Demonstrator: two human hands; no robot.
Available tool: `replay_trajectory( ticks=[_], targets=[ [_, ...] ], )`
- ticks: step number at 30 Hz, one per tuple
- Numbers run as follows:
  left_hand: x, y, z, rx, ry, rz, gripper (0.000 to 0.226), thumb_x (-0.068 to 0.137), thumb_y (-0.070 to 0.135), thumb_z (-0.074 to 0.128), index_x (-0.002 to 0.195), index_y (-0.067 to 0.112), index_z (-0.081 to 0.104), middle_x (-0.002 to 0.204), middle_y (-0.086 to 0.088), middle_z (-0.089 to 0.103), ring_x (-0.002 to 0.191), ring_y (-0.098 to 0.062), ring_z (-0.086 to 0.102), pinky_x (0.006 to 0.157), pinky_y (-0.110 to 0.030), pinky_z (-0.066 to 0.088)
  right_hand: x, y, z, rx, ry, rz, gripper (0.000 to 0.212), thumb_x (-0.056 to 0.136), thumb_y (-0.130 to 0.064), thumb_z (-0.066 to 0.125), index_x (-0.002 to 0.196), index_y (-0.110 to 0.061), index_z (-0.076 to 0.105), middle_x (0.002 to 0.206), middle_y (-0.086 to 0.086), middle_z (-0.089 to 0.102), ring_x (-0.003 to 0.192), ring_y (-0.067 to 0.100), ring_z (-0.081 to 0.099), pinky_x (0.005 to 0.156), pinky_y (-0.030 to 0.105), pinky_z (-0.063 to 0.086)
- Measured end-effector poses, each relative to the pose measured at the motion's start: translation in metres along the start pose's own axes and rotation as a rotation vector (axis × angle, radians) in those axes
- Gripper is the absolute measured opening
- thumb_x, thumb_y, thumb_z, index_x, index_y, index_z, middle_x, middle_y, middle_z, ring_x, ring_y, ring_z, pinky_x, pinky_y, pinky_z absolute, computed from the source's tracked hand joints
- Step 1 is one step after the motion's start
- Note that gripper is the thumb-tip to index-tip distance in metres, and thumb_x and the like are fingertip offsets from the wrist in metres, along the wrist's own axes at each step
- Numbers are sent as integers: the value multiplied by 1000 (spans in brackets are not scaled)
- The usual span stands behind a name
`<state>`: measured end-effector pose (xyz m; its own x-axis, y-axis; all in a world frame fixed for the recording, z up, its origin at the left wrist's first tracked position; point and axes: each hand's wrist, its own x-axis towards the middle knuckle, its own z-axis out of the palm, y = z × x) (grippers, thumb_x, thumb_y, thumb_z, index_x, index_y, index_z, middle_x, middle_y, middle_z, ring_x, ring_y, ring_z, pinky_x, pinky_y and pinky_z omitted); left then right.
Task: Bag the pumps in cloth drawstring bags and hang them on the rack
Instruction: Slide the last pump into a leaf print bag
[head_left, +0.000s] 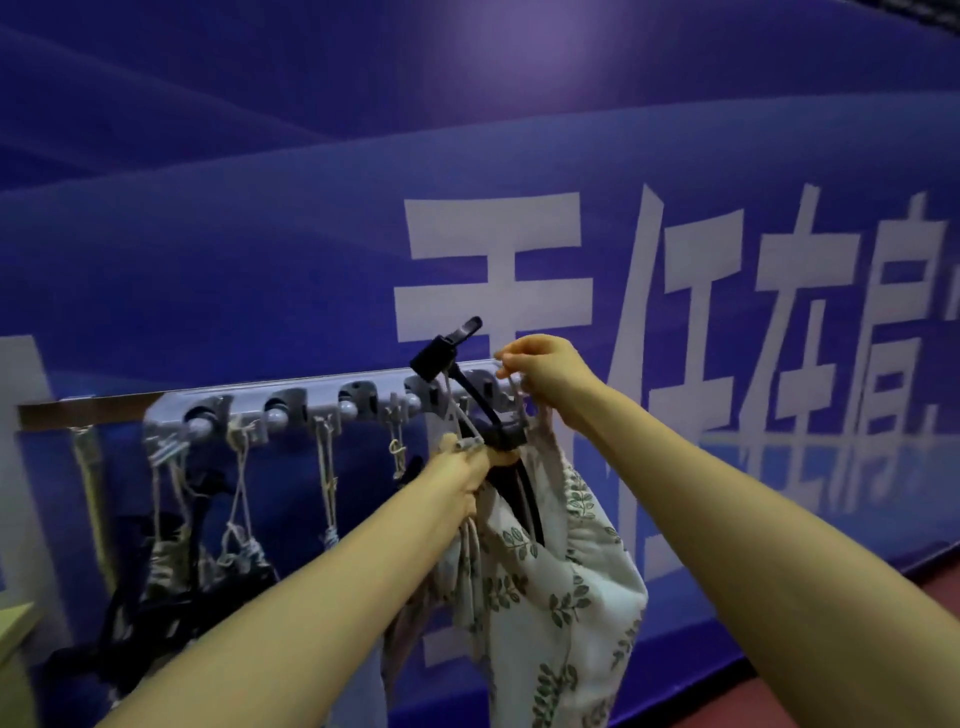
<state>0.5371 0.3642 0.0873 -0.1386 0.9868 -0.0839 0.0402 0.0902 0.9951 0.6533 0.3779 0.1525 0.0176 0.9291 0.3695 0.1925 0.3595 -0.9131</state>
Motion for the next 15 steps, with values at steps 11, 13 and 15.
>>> replay_trajectory(
  ticks=[11,13,15],
  targets=[
    [67,-32,13,-293,-201,-146,30,89,23,49,61,12,52,58,-5,51,56,-20,49,59,-28,40,55,47,4,-138,-64,-25,11,94,-8,53,95,-5,64,69,2,62,58,10,56,41,13,40],
    [68,-29,22,-227,-183,-102,31,92,31,55,86,3,64,74,-11,61,72,-26,59,69,-32,50,62,51,2,-167,-42,-31,13,94,-10,54,98,-4,65,71,1,63,59,10,57,41,13,41],
    [79,-32,32,-138,-112,-71,34,94,30,53,90,-3,63,70,-11,58,63,-23,57,54,-26,50,68,56,1,-200,-33,-36,15,93,-12,54,99,-5,66,73,1,64,64,12,59,48,19,45]
  ],
)
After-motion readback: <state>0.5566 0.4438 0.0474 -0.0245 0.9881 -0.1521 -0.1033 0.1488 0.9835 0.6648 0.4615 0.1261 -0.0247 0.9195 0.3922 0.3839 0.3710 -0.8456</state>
